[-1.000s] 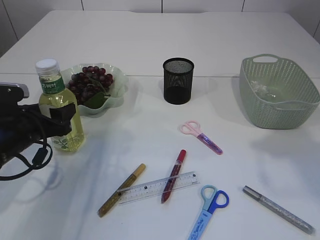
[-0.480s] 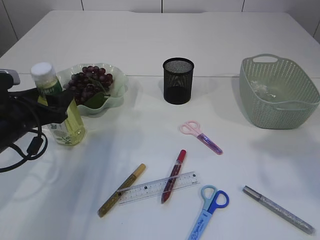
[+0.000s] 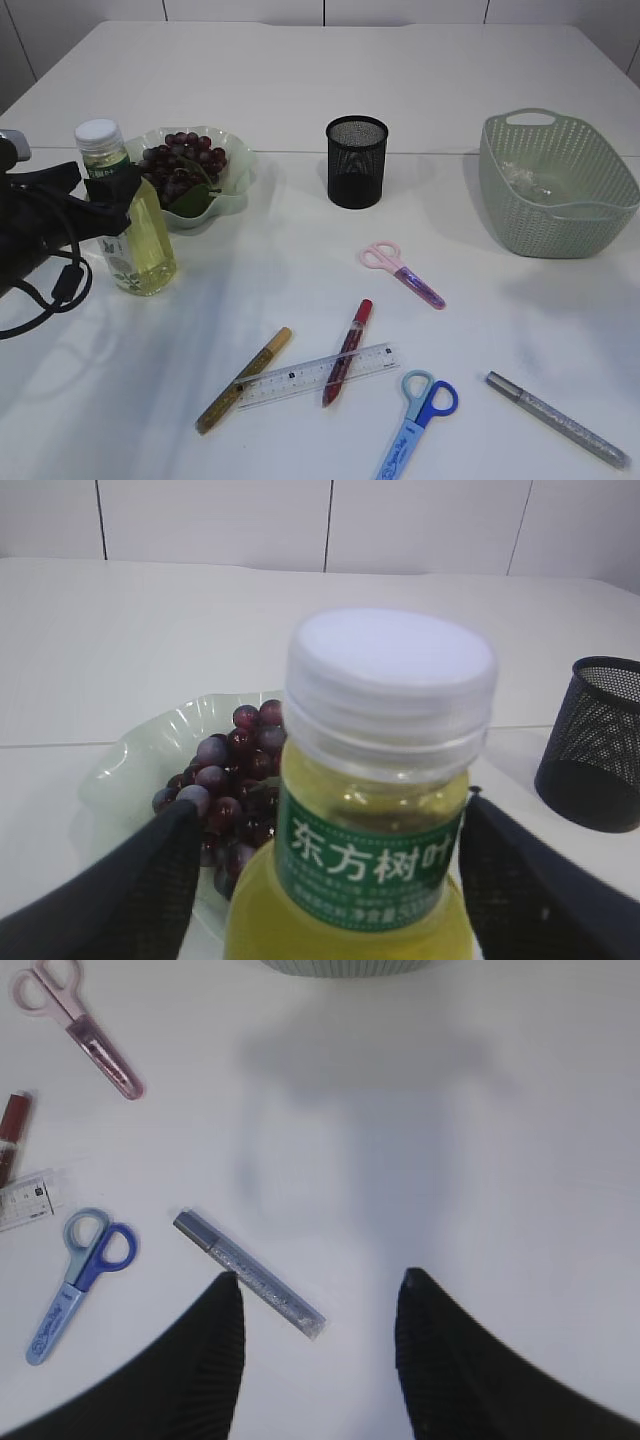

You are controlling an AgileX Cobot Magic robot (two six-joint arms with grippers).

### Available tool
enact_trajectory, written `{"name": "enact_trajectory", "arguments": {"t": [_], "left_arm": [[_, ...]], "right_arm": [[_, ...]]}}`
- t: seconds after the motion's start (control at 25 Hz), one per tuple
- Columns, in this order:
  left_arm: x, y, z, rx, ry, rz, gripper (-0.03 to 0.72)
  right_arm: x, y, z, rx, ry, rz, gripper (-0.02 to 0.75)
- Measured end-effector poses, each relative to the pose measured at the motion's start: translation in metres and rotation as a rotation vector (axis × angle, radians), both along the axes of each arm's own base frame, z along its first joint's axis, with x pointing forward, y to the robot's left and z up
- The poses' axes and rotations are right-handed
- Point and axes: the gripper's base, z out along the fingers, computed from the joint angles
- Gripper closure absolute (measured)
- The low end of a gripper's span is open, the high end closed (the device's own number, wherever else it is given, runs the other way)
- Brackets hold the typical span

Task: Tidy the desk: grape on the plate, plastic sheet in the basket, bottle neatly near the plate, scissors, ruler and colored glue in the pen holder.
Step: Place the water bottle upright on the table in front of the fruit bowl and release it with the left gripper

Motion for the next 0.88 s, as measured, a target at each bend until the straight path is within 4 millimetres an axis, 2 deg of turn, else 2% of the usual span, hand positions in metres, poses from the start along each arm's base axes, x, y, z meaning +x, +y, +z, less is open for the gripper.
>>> {"name": "enact_trajectory", "arguments": {"t": [0.24, 0.48, 0.68, 0.88], "left_arm": [[0.000, -0.001, 0.004, 0.001, -0.013, -0.011, 0.101], [-0.005, 0.000, 0.030, -0.008, -0.070, -0.014, 0.103], [-0.010, 0.001, 0.042, 0.004, -0.039, -0.015, 0.104], [-0.019, 0.003, 0.066, 0.011, -0.035, -0.014, 0.104]], "right_arm": [[0.000, 0.000, 0.000, 0.000, 0.000, 0.000, 0.340], [0.000, 0.000, 0.000, 0.000, 0.000, 0.000, 0.339], [0.000, 0.000, 0.000, 0.000, 0.000, 0.000, 0.340], [0.000, 0.000, 0.000, 0.000, 0.000, 0.000, 0.340]]}}
